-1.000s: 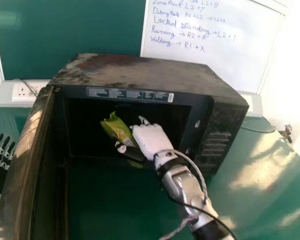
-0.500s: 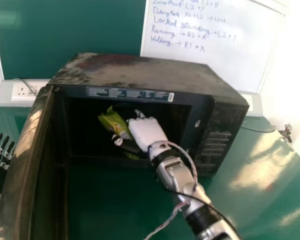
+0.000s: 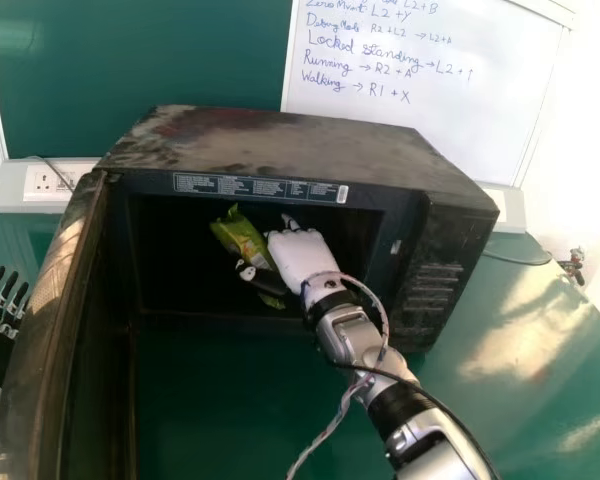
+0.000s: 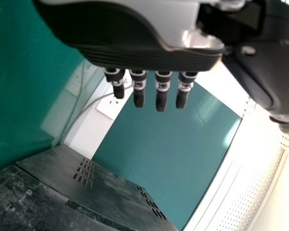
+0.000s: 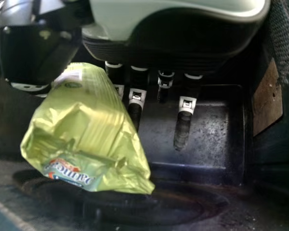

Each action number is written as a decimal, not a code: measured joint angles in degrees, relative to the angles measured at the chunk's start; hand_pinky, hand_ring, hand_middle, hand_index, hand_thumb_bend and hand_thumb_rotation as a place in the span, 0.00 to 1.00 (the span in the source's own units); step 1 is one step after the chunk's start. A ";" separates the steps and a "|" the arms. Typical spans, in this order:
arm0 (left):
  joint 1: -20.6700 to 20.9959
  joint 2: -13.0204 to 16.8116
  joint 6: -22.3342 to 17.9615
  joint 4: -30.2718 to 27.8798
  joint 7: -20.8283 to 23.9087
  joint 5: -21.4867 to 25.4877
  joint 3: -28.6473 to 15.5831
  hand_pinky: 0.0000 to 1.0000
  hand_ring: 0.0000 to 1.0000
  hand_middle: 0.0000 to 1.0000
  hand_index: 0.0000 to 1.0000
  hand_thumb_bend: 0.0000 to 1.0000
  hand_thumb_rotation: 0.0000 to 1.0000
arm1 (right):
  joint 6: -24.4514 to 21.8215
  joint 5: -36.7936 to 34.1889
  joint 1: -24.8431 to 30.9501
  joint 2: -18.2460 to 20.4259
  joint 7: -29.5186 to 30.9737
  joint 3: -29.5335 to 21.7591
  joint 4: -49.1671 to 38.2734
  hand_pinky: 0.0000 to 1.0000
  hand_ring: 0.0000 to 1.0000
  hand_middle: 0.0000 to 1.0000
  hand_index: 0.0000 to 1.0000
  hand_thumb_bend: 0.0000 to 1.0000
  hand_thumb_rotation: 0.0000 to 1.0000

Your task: Put biscuit inside oven

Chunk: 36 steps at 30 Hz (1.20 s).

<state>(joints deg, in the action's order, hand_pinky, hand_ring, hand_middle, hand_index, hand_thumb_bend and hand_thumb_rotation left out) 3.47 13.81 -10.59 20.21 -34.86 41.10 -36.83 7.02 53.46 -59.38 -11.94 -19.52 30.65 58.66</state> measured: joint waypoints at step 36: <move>-0.30 -0.38 0.35 -1.03 0.99 0.00 0.12 0.60 0.73 0.81 0.89 0.10 0.00 | 2.15 -2.26 -7.12 2.67 -13.03 2.79 15.85 0.48 0.45 0.48 0.53 0.51 0.00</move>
<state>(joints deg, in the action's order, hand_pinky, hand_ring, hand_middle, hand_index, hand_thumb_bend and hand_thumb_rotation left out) 3.17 13.43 -10.24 19.18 -33.87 41.10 -36.71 9.16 51.21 -66.50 -9.28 -32.55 33.43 74.51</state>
